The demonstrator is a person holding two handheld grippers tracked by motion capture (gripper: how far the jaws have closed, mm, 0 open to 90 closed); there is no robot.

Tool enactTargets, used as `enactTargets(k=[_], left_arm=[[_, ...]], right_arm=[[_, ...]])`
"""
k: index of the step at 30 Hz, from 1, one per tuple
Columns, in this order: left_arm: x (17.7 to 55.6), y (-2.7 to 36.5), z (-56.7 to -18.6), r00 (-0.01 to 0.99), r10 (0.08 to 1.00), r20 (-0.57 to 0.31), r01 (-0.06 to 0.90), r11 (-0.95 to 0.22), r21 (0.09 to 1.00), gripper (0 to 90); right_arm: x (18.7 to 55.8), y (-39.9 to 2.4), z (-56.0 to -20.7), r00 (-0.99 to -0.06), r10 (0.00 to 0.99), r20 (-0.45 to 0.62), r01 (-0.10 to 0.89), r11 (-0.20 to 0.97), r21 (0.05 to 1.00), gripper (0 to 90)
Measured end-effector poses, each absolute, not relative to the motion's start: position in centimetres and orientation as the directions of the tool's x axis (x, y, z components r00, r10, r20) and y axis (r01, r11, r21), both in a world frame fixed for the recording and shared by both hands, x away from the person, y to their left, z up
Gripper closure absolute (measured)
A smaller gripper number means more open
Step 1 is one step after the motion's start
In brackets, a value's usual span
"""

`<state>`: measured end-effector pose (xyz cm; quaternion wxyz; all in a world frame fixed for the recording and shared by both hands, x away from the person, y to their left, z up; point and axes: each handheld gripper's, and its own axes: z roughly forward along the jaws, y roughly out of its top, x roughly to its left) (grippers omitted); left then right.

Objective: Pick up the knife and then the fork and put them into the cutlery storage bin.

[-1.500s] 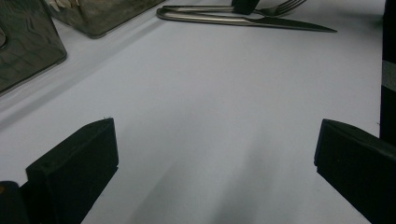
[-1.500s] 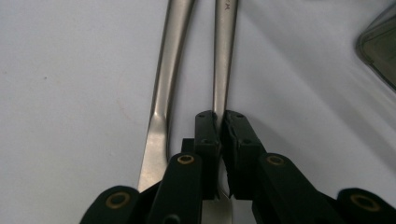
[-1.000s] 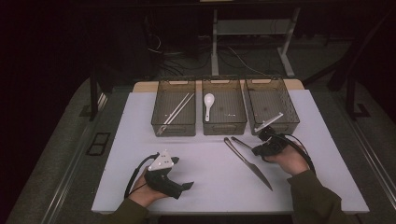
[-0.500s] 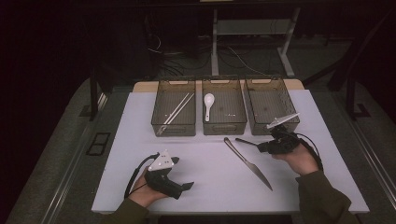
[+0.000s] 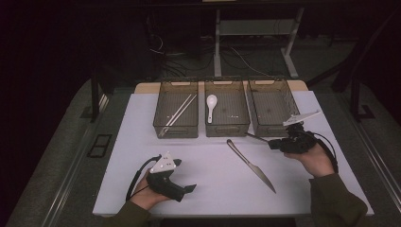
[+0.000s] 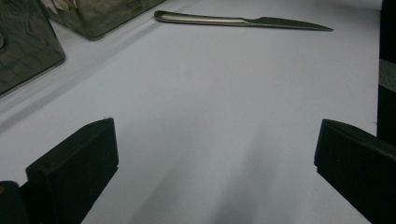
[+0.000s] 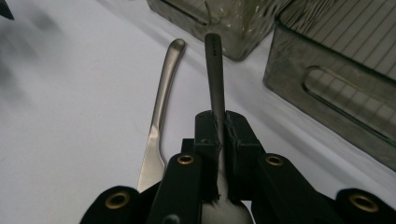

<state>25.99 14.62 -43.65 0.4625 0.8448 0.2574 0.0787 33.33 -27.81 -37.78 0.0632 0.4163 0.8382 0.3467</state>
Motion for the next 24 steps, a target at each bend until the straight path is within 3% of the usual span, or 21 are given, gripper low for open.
enactTargets(k=[24], left_arm=[[26.0, 14.6, -43.7, 0.855, 0.506, -0.113, 0.368, -0.439, 0.82, 0.0]], right_arm=[[33.2, -31.6, -35.3, -0.608, 0.773, 0.182, 0.607, 0.304, 0.734, 84.4]])
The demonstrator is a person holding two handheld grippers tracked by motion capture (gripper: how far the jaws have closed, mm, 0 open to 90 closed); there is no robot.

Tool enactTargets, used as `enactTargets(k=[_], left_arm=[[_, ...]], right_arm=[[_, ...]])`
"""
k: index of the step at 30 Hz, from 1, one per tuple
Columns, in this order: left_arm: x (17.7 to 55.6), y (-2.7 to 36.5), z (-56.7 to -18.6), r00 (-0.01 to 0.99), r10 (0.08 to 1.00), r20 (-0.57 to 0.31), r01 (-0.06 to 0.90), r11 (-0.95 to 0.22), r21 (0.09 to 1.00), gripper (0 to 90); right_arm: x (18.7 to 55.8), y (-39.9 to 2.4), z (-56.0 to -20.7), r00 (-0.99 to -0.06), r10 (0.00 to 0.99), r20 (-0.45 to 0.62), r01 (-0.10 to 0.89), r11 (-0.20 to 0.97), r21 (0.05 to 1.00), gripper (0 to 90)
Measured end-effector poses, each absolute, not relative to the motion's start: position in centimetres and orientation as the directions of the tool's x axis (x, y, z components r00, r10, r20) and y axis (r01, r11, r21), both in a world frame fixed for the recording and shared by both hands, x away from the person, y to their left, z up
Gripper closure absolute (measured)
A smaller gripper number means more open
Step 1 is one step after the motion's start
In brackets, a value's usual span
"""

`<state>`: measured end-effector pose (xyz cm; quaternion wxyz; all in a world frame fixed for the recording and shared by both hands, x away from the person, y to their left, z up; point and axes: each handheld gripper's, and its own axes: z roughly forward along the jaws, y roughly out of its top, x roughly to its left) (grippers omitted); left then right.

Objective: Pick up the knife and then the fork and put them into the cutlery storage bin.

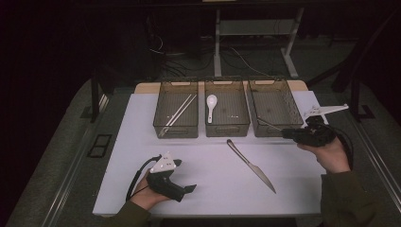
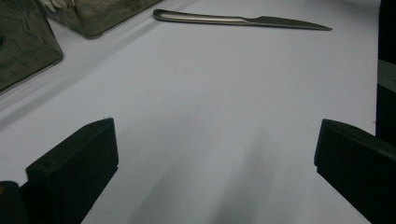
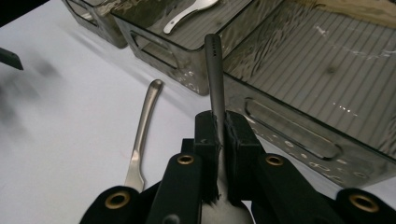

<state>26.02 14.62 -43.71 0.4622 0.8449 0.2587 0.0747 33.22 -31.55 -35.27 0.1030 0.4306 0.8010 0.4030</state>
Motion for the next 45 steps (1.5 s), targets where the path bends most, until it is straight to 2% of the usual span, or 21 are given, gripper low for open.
enactTargets(k=[22, 45], left_arm=[[26.0, 14.5, -43.8, 0.855, 0.506, -0.112, 0.368, -0.441, 0.819, 0.0], [26.0, 14.5, -43.8, 0.858, 0.5, -0.116, 0.369, -0.442, 0.818, 0.0]], right_arm=[[35.1, -34.1, -33.5, -0.543, 0.826, 0.153, 0.594, 0.248, 0.765, 84.3], [42.4, -33.7, -33.2, -0.468, 0.873, 0.135, 0.631, 0.223, 0.743, 84.3]])
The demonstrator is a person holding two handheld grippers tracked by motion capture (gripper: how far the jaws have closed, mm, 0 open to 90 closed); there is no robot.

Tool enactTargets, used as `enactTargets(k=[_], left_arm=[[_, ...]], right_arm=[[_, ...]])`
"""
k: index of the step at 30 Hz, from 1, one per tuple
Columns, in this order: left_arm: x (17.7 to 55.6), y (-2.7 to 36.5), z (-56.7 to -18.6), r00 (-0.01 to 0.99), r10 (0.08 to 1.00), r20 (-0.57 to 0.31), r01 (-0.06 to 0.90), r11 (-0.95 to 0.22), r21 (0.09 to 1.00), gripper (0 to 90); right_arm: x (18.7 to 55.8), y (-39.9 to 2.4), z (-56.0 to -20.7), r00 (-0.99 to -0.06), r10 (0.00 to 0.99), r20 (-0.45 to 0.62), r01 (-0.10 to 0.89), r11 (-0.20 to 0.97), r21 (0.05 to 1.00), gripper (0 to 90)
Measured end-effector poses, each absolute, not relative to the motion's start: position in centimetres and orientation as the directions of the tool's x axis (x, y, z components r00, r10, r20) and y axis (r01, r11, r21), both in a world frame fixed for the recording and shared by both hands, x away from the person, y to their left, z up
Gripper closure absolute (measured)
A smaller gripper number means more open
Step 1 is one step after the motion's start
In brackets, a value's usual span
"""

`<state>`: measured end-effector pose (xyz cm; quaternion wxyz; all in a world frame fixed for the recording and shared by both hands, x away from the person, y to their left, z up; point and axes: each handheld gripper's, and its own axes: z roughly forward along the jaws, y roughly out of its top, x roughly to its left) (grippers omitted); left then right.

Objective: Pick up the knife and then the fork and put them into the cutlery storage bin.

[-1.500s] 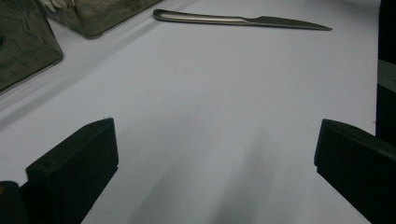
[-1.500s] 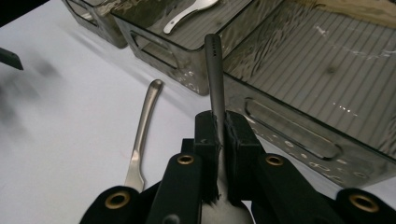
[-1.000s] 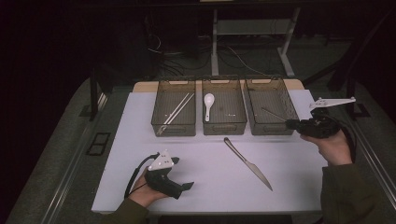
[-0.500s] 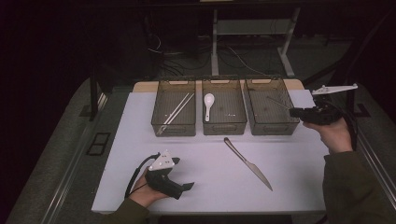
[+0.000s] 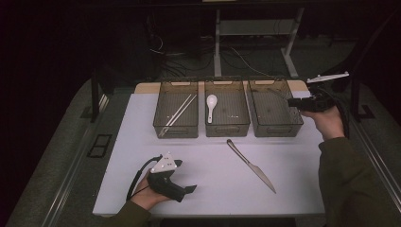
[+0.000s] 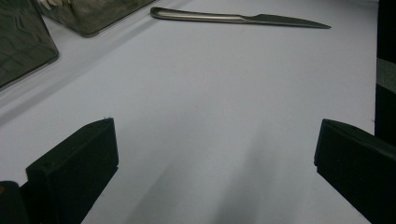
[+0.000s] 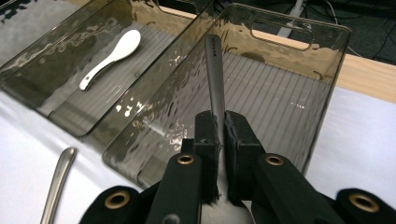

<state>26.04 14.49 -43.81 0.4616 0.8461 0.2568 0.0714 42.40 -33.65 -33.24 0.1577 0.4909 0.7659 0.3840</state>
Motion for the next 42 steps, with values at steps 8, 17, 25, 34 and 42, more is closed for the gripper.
enactTargets(k=[8, 17, 25, 34, 42], left_arm=[[26.0, 14.5, -43.8, 0.859, 0.498, -0.119, 0.369, -0.439, 0.819, 0.0], [26.0, 14.5, -43.8, 0.859, 0.497, -0.121, 0.369, -0.439, 0.819, 0.0], [26.0, 14.6, -43.8, 0.86, 0.495, -0.121, 0.368, -0.44, 0.819, 0.0], [26.0, 14.5, -43.8, 0.861, 0.494, -0.122, 0.369, -0.44, 0.819, 0.0], [26.0, 14.5, -43.8, 0.86, 0.495, -0.122, 0.369, -0.44, 0.819, 0.0]], right_arm=[[44.5, -32.5, -34.9, -0.456, 0.882, 0.115, 0.661, 0.25, 0.707, 84.3], [45.9, -31.5, -37.1, -0.454, 0.886, 0.098, 0.713, 0.295, 0.636, 84.2], [46.6, -30.6, -38.4, -0.454, 0.887, 0.084, 0.75, 0.33, 0.573, 84.2], [46.9, -30.4, -39.1, -0.457, 0.887, 0.068, 0.768, 0.355, 0.533, 84.0], [46.9, -30.3, -39.4, -0.463, 0.883, 0.075, 0.781, 0.366, 0.506, 84.0]])
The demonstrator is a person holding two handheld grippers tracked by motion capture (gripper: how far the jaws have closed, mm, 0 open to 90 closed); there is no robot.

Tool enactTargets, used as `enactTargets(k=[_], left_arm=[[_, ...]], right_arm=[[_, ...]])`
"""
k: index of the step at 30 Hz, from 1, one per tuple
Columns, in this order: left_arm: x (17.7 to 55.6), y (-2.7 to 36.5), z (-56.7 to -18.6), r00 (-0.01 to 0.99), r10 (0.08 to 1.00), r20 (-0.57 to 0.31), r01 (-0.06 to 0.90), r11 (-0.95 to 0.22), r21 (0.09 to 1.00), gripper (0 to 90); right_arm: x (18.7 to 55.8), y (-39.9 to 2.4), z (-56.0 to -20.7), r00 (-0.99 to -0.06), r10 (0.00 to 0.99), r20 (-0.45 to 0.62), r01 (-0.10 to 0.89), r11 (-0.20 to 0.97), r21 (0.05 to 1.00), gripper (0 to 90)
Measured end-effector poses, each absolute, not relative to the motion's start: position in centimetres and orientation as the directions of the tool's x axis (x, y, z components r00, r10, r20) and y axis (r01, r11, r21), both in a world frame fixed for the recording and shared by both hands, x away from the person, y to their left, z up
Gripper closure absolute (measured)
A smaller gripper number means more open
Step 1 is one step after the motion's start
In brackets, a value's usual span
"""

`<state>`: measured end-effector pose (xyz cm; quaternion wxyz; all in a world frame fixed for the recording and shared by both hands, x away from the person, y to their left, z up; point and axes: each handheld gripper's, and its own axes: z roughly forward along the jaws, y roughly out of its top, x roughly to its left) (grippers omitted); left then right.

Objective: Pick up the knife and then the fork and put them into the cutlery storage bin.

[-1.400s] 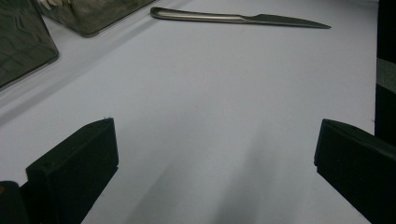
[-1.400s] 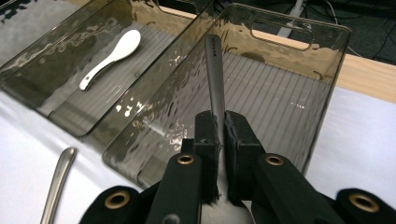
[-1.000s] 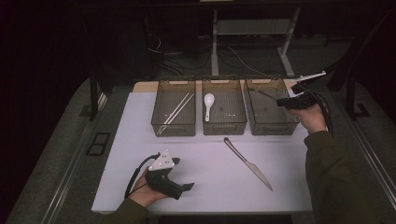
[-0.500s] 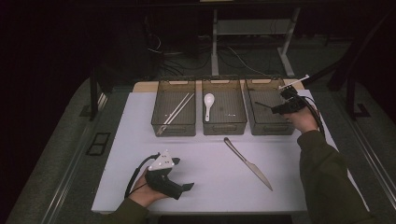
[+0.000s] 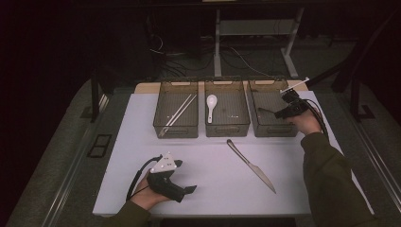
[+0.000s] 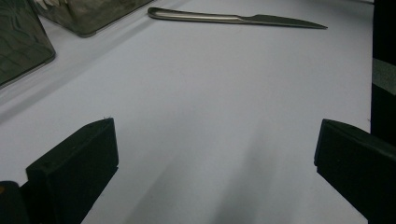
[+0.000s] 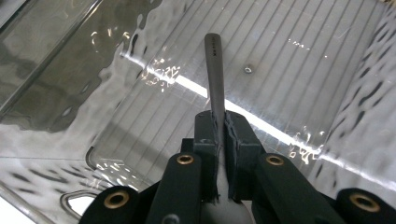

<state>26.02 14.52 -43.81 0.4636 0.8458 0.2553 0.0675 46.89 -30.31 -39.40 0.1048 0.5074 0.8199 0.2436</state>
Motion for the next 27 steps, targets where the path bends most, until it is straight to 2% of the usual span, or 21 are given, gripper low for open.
enactTargets(k=[3, 4, 5, 6, 12, 19, 27], left_arm=[[26.0, 14.5, -43.8, 0.861, 0.494, -0.122, 0.369, -0.441, 0.819, 0.0], [26.0, 14.5, -43.8, 0.861, 0.494, -0.121, 0.368, -0.441, 0.819, 0.0], [26.0, 14.5, -43.8, 0.861, 0.494, -0.122, 0.368, -0.44, 0.819, 0.0], [26.0, 14.6, -43.8, 0.861, 0.495, -0.121, 0.368, -0.44, 0.819, 0.0], [26.0, 14.5, -43.8, 0.862, 0.492, -0.118, 0.367, -0.445, 0.817, 0.0], [26.0, 14.5, -43.8, 0.861, 0.494, -0.121, 0.368, -0.441, 0.818, 0.0], [26.0, 14.5, -43.7, 0.862, 0.492, -0.117, 0.366, -0.446, 0.817, 0.0]], right_arm=[[46.9, -30.3, -39.5, -0.465, 0.883, 0.071, 0.78, 0.371, 0.504, 83.2], [46.9, -30.3, -39.5, -0.467, 0.881, 0.072, 0.778, 0.37, 0.508, 80.2], [46.9, -30.4, -39.4, -0.463, 0.882, 0.086, 0.775, 0.356, 0.521, 69.4], [47.0, -30.4, -39.4, -0.454, 0.887, 0.09, 0.774, 0.342, 0.533, 63.9], [46.8, -30.6, -39.0, -0.444, 0.893, 0.075, 0.762, 0.331, 0.557, 46.4], [45.9, -31.2, -37.5, -0.44, 0.89, 0.119, 0.741, 0.285, 0.608, 34.1], [43.4, -31.2, -34.8, -0.49, 0.864, 0.117, 0.67, 0.287, 0.685, 27.5]])
